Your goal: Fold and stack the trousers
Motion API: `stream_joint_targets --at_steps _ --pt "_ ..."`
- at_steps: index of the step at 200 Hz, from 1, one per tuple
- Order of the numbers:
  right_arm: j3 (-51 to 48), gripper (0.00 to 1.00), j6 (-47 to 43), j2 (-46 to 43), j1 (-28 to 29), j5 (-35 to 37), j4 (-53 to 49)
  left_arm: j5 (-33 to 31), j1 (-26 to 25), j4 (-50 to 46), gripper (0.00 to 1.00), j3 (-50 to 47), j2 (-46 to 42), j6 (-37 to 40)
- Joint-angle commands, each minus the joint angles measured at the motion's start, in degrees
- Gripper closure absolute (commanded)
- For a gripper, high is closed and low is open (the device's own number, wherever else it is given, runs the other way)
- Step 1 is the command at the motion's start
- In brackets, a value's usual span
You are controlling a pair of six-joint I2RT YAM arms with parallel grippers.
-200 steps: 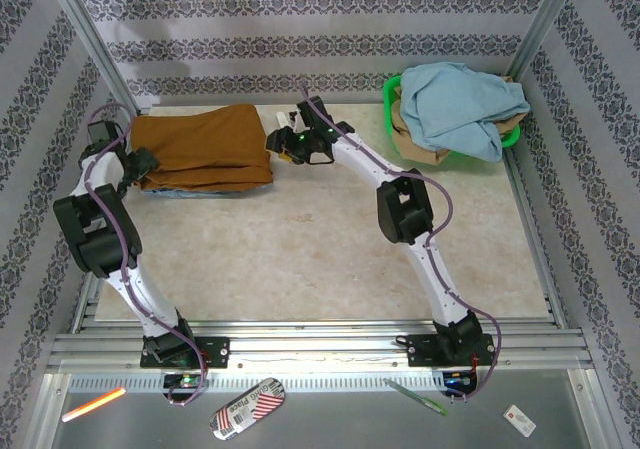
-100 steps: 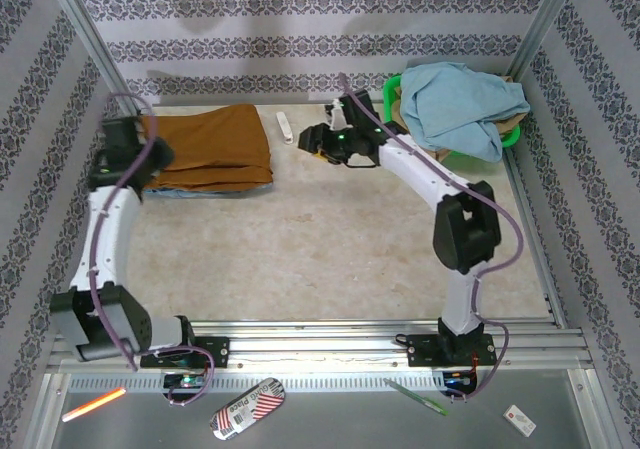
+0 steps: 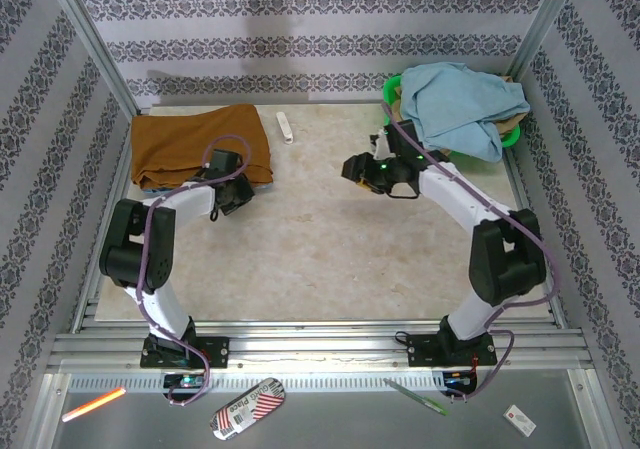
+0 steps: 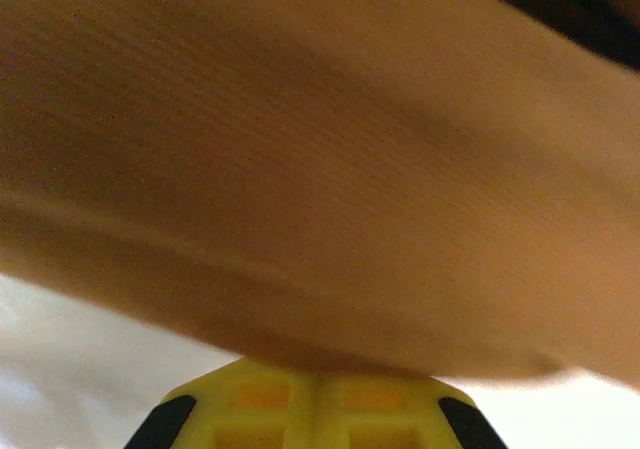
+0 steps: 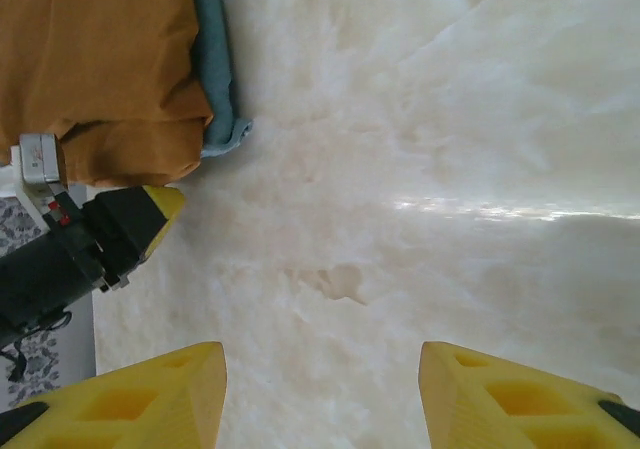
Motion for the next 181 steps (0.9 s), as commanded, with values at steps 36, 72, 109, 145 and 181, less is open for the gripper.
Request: stream_joint_targets --at_steps 36,72,109,145,181 --pt "-2.4 0.46 -3.8 -6.0 -2.2 -1.6 -1.7 0.2 12.6 6.5 1.00 1.8 7.4 -4.4" --pt "-3.2 0.46 -2.9 -5.6 -2.0 -2.0 -0.3 0.1 17.6 3.4 1.00 7.1 10.5 -2.0" --pt "-2.0 0.46 -2.8 -4.7 -1.8 -2.5 -0.6 1.2 21.3 -0.2 1.00 15.0 15.1 -0.5" --pt "-1.6 0.46 -3.1 -5.2 -1.8 -2.0 -1.1 0.6 24.2 -2.1 1.00 19.1 17.4 1.0" --pt "-1.2 0.46 -2.8 -5.5 -1.8 -1.5 -1.8 -1.5 24.3 -1.2 1.00 20.8 18.0 2.3"
